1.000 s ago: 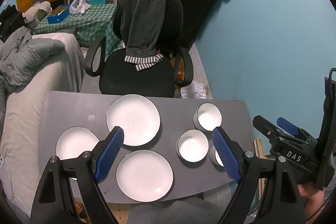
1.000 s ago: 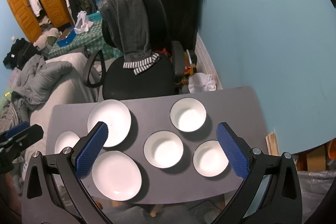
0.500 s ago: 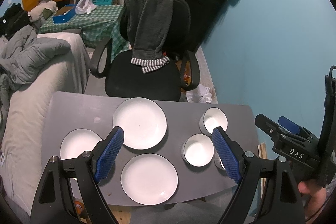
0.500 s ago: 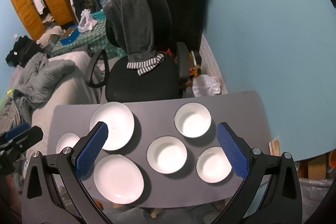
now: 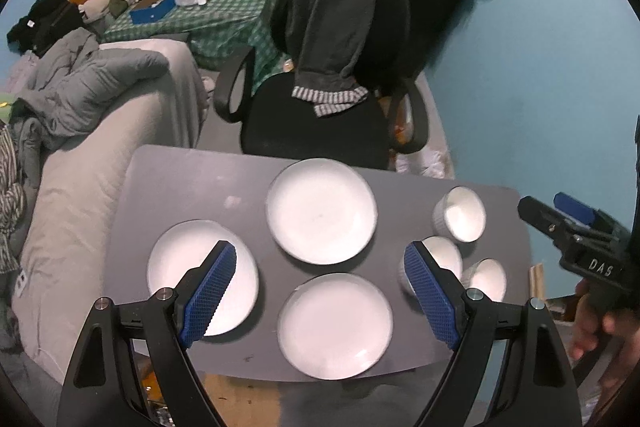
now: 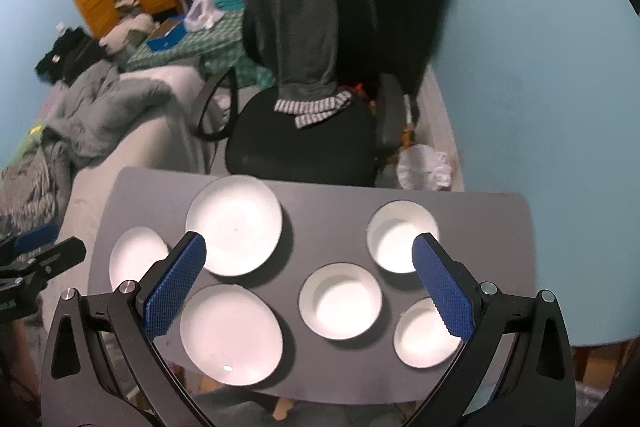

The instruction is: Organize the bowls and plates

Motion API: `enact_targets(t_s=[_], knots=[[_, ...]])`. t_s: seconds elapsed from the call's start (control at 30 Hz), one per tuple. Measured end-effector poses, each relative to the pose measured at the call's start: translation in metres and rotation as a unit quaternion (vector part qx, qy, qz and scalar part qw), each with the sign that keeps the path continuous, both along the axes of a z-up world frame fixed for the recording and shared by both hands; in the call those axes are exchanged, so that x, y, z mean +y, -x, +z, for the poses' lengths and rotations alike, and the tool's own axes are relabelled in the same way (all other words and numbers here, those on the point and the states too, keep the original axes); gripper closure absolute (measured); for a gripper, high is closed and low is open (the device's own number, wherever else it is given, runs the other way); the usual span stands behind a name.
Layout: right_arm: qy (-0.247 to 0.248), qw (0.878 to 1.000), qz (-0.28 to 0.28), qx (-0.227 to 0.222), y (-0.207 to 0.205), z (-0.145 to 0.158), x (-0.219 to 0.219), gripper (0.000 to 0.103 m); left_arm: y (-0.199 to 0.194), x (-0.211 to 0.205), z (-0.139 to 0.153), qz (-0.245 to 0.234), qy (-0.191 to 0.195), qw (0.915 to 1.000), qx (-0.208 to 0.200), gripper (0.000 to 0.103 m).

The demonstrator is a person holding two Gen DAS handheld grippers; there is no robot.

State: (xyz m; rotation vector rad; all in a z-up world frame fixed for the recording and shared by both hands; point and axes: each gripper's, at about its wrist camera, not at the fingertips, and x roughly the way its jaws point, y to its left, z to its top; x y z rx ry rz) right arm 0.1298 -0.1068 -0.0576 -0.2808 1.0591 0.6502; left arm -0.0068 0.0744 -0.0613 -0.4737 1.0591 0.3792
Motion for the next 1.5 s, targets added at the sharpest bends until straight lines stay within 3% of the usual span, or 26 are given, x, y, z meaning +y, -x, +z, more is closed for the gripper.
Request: enact_targets(t_s=[0.17,0.33,0.87,1.17,1.27,1.5], knots=[[0.004,0.999,0.042,0.017,0.005,-0.02,0.015,0.002,0.016,0.009,-0.02,0.005,-0.021,0.9997,0.014,0.016],[0.004,0.996,0.076,0.051,0.015,-0.041,0.029,0.002,0.032,0.017,-0.035,0.011,-0.005,0.9997,0.02,0.016],[0.036,0.984,0.157,0.078,0.042,-0.108,0.064,0.004,0.055,0.01,-0.096,0.003,-0.001,0.9983,0.058,0.016],[0.048,0.976,0.188,0.095,0.051,-0.145,0.074,0.006,0.054,0.004,-0.135,0.0,0.045,0.9963,0.073,0.016],[0.057,0.972,0.201,0.105,0.051,-0.162,0.077,0.013,0.054,0.001,-0.148,0.002,0.051,0.9951,0.085,0.016],[0.06,0.966,0.21,0.14,0.049,-0.189,0.078,0.013,0.053,-0.007,-0.176,0.004,0.062,0.9933,0.098,0.016]])
